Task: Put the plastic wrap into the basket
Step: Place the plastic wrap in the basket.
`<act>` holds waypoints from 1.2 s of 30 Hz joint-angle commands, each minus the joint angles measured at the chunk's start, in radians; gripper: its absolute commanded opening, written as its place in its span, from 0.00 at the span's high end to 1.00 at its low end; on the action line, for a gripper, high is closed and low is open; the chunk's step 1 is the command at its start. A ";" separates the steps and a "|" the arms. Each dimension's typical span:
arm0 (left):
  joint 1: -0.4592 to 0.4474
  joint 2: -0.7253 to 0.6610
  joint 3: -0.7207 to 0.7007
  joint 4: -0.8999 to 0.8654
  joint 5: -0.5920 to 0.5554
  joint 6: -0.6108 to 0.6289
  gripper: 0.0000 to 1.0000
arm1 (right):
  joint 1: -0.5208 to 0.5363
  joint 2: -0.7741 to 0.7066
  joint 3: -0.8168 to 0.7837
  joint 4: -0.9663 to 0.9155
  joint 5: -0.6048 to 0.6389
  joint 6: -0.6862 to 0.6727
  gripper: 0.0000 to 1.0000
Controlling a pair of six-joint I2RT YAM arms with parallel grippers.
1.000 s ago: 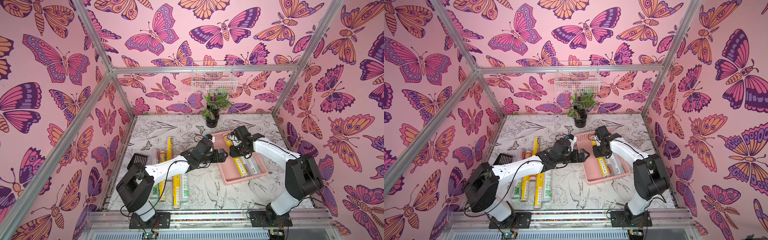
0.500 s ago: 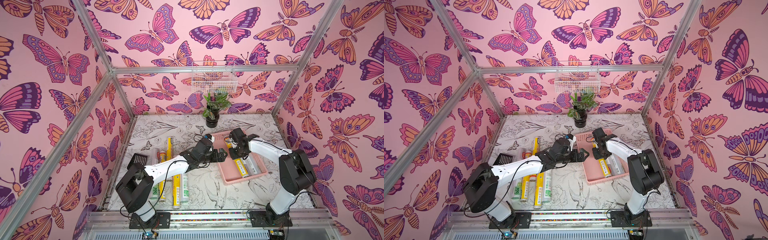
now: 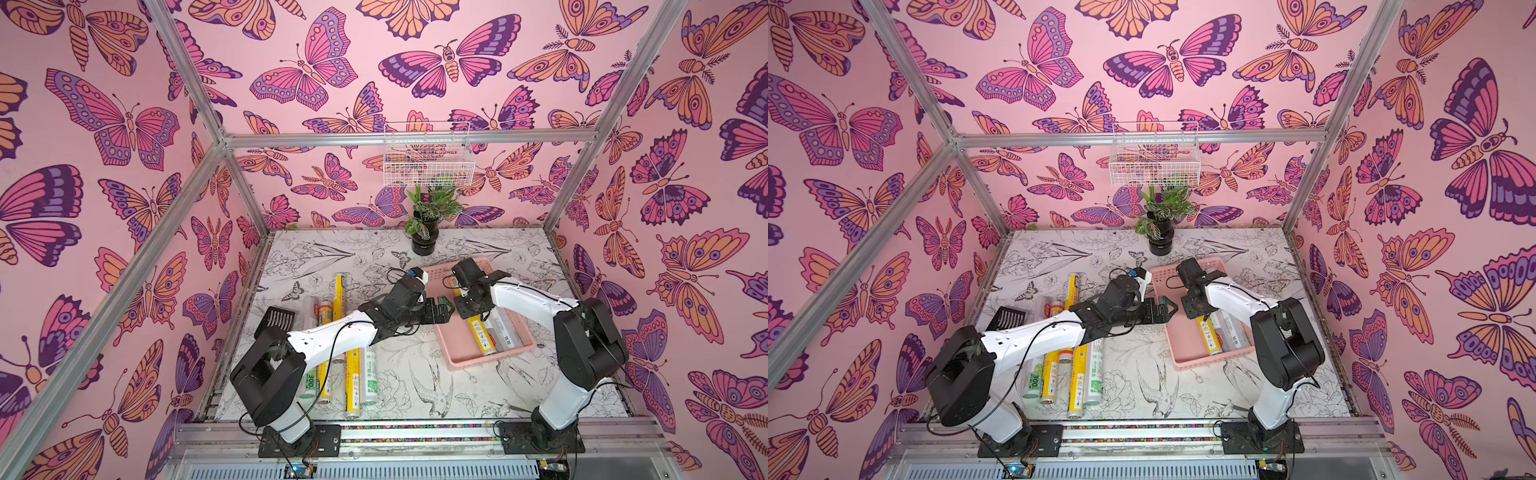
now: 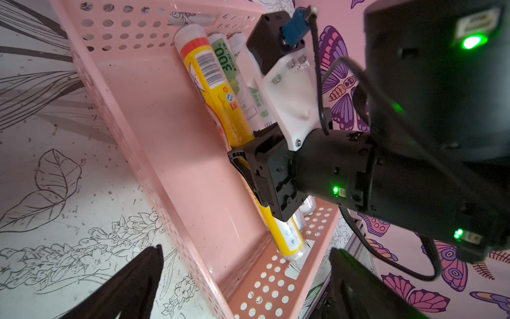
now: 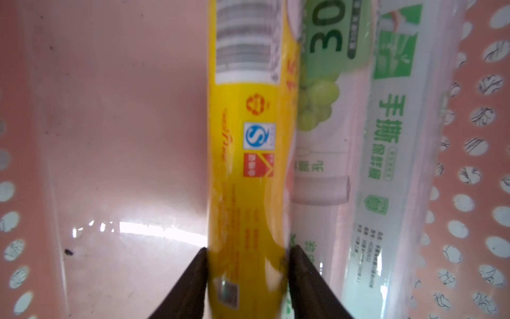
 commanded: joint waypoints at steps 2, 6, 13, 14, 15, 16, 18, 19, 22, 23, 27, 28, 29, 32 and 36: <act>0.006 -0.024 -0.020 0.014 -0.005 0.015 0.00 | 0.000 -0.006 -0.012 0.015 0.067 0.015 0.48; 0.006 -0.024 -0.025 0.012 -0.007 0.012 0.00 | 0.002 -0.006 -0.018 0.017 0.087 0.018 0.48; 0.005 -0.027 -0.027 0.012 -0.010 0.012 0.00 | 0.018 -0.023 -0.030 0.031 0.160 0.046 0.49; 0.006 -0.028 -0.029 0.012 -0.011 0.012 0.00 | 0.018 -0.034 -0.033 0.037 0.149 0.051 0.49; 0.006 -0.030 -0.032 0.011 -0.013 0.013 0.00 | 0.017 -0.046 -0.036 0.041 0.135 0.056 0.49; 0.006 -0.034 -0.036 0.012 -0.020 0.013 0.00 | 0.018 -0.066 -0.040 0.046 0.114 0.061 0.49; 0.008 -0.052 -0.053 0.010 -0.045 0.013 0.00 | 0.018 -0.117 -0.052 0.058 0.075 0.090 0.49; 0.008 -0.063 -0.062 0.008 -0.059 0.013 0.00 | 0.018 -0.143 -0.060 0.068 0.054 0.104 0.49; 0.015 -0.103 -0.092 -0.022 -0.106 0.016 0.00 | 0.018 -0.244 -0.092 0.110 -0.043 0.145 0.49; 0.019 -0.122 -0.105 -0.036 -0.131 0.014 0.00 | 0.018 -0.272 -0.106 0.123 -0.070 0.166 0.49; 0.042 -0.204 -0.185 -0.053 -0.205 0.006 0.02 | 0.019 -0.364 -0.155 0.198 -0.212 0.260 0.49; 0.047 -0.224 -0.204 -0.057 -0.222 0.003 0.02 | 0.020 -0.379 -0.170 0.224 -0.248 0.280 0.49; 0.053 -0.248 -0.221 -0.076 -0.246 -0.003 0.03 | 0.025 -0.395 -0.184 0.251 -0.281 0.306 0.49; 0.070 -0.312 -0.265 -0.153 -0.314 -0.015 0.04 | 0.057 -0.417 -0.202 0.302 -0.325 0.365 0.49; 0.097 -0.417 -0.336 -0.183 -0.349 -0.027 0.04 | 0.144 -0.402 -0.190 0.338 -0.307 0.408 0.49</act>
